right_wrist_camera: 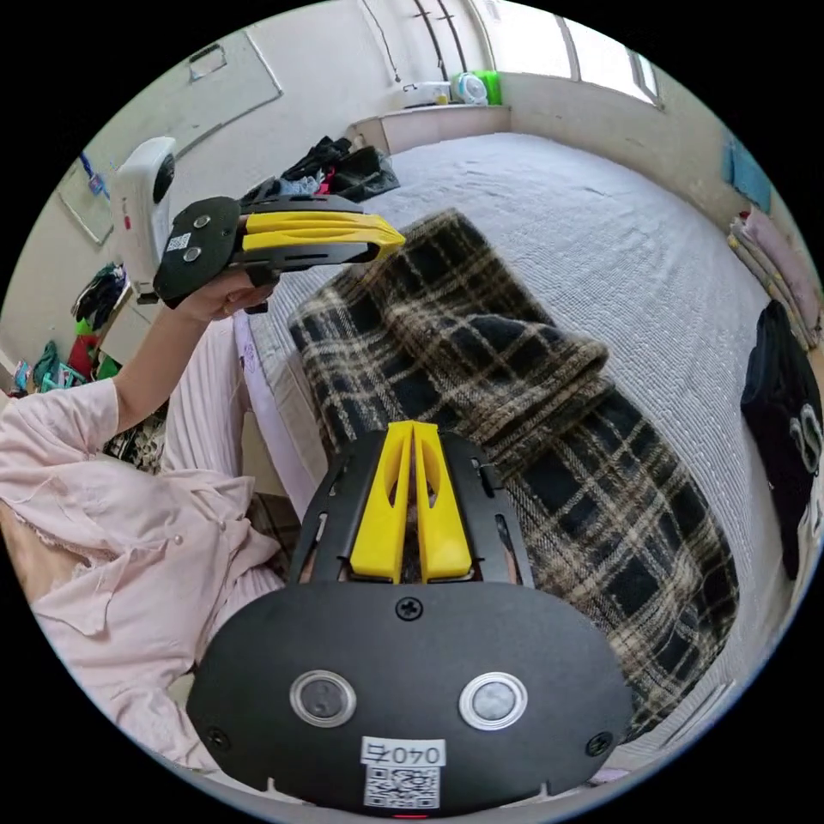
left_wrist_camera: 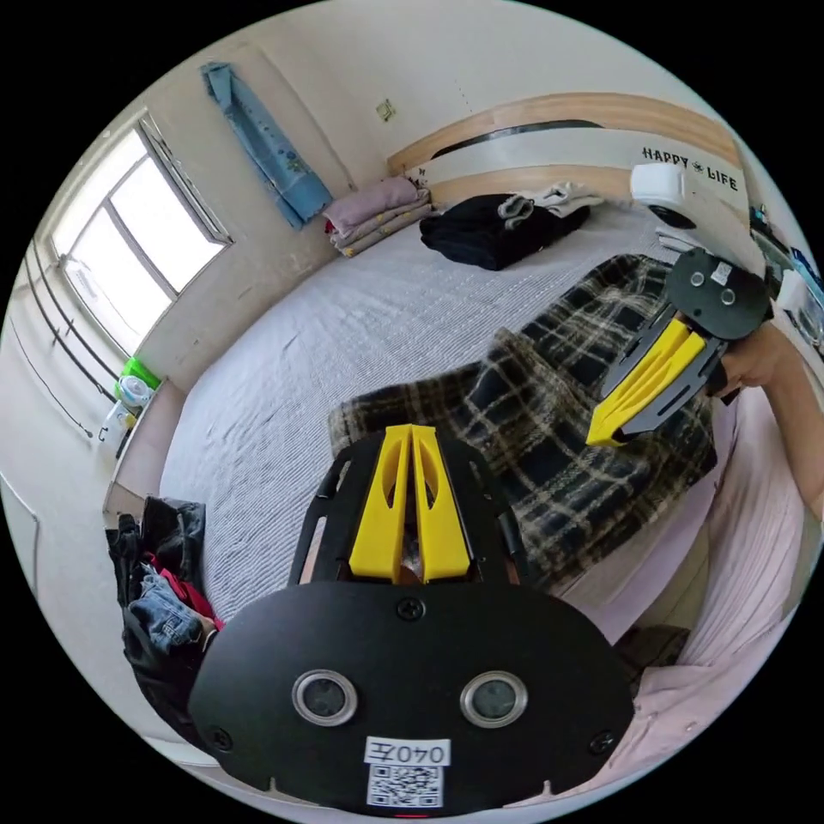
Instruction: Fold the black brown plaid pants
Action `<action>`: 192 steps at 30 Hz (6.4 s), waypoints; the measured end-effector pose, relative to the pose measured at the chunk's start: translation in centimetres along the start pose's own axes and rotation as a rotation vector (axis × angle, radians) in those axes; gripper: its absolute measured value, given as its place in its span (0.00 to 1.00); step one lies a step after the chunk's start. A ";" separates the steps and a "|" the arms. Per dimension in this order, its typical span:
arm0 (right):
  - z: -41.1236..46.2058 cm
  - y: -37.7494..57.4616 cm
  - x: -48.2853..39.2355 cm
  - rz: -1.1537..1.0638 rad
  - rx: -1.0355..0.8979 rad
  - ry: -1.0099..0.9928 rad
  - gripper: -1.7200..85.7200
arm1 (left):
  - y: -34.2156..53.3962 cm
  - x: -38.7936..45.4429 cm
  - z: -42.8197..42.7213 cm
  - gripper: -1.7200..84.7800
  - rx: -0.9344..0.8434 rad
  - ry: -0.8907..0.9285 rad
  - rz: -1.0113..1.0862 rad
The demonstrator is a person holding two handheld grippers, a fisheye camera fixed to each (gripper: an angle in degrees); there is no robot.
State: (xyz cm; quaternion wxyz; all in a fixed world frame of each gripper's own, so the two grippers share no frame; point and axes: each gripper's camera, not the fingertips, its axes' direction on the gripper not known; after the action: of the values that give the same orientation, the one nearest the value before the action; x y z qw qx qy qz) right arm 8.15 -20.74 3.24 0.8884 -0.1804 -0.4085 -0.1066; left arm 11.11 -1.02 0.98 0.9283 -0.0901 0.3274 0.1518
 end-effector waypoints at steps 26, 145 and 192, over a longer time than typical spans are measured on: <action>3.0 4.3 -1.6 -0.161 -0.202 -0.118 0.01 | -10.6 5.5 14.7 0.01 -0.121 0.332 0.131; 20.6 -40.9 -7.7 0.170 -0.638 0.148 0.19 | 27.2 -30.7 1.5 0.09 0.000 0.665 -0.738; -6.8 -27.4 3.9 -0.058 -0.046 -0.536 0.08 | 27.0 -33.3 -25.2 0.04 0.567 0.673 -0.534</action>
State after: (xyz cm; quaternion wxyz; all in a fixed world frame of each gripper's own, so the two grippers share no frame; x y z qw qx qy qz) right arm 6.09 -48.68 8.59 0.7409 -0.2107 -0.6314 -0.0897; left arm -37.33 10.12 0.88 0.7657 0.0406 0.6019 -0.2228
